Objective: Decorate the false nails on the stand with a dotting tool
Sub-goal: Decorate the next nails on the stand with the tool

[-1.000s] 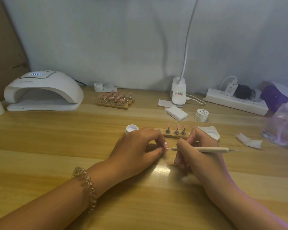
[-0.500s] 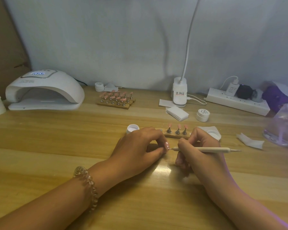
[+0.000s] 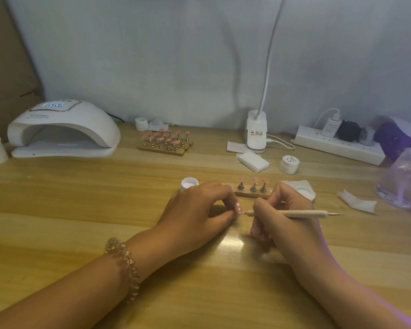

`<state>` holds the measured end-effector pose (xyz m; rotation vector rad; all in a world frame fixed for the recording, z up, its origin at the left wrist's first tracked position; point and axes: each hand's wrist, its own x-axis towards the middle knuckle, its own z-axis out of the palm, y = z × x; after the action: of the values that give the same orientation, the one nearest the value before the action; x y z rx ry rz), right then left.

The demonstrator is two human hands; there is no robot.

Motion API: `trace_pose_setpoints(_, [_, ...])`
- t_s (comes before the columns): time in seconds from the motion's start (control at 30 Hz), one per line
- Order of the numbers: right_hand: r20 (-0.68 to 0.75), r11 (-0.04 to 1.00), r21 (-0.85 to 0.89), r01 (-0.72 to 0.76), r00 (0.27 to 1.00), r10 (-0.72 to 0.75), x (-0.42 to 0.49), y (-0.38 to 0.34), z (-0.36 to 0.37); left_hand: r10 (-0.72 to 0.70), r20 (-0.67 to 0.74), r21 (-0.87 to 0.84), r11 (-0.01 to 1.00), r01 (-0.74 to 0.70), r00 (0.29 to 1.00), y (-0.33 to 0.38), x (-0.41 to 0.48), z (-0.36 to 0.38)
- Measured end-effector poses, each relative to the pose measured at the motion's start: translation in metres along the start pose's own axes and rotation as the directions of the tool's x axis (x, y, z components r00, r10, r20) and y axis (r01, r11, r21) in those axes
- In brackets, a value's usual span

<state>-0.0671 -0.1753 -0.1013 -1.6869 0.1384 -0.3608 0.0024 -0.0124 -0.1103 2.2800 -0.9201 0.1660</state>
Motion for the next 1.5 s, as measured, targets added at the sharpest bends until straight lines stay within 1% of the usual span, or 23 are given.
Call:
trace_pose_setpoints(0.1, [-0.039, 0.999, 0.034, -0.003, 0.999, 0.004, 0.0, 0.0, -0.001, 0.004, -0.007, 0.005, 1.0, -0.004, 1.0, 0.0, 0.0, 0.0])
trace_pose_setpoints(0.2, [-0.136, 0.989, 0.147, -0.005, 0.99, 0.025, 0.0, -0.002, -0.004, 0.012, -0.017, 0.003, 1.0, -0.011, 1.0, 0.001, -0.001, 0.001])
trace_pose_setpoints(0.27, [-0.194, 0.98, 0.198, 0.026, 0.981, 0.013, 0.001, -0.003, -0.006, 0.012, -0.023, -0.009, 1.0, -0.013, 1.0, 0.001, -0.002, 0.001])
trace_pose_setpoints(0.37, [-0.269, 0.973, 0.22, 0.064, 0.963, -0.003, 0.003, -0.003, -0.008, 0.001, -0.063, -0.009, 1.0, -0.002, 0.998, 0.002, -0.001, 0.0])
trace_pose_setpoints(0.47, [-0.309, 0.973, 0.224, 0.058, 0.951, 0.014, 0.007, -0.002, -0.012, -0.019, -0.106, 0.043, 0.999, 0.024, 0.994, 0.003, 0.003, -0.005])
trace_pose_setpoints(0.57, [-0.303, 0.974, 0.226, 0.03, 0.952, 0.041, 0.009, -0.001, -0.012, -0.072, -0.119, 0.072, 0.994, 0.081, 0.99, 0.001, 0.015, -0.015])
trace_pose_setpoints(0.7, [-0.277, 0.974, 0.223, 0.021, 0.96, 0.043, 0.009, -0.001, -0.011, -0.149, -0.045, 0.054, 0.987, 0.152, 0.988, -0.007, 0.033, -0.027])
trace_pose_setpoints(0.87, [-0.261, 0.975, 0.224, 0.004, 0.964, 0.056, 0.009, -0.002, -0.012, -0.167, 0.026, 0.089, 0.982, 0.164, 0.986, -0.013, 0.05, -0.026])
trace_pose_setpoints(1.2, [-0.238, 0.981, 0.192, -0.006, 0.97, 0.053, 0.009, -0.003, -0.01, -0.18, 0.024, 0.161, 0.971, 0.174, 0.983, -0.021, 0.058, -0.017])
trace_pose_setpoints(1.5, [-0.224, 0.986, 0.168, -0.008, 0.973, 0.046, 0.01, -0.003, -0.009, -0.175, 0.039, 0.145, 0.975, 0.167, 0.984, -0.021, 0.061, -0.015])
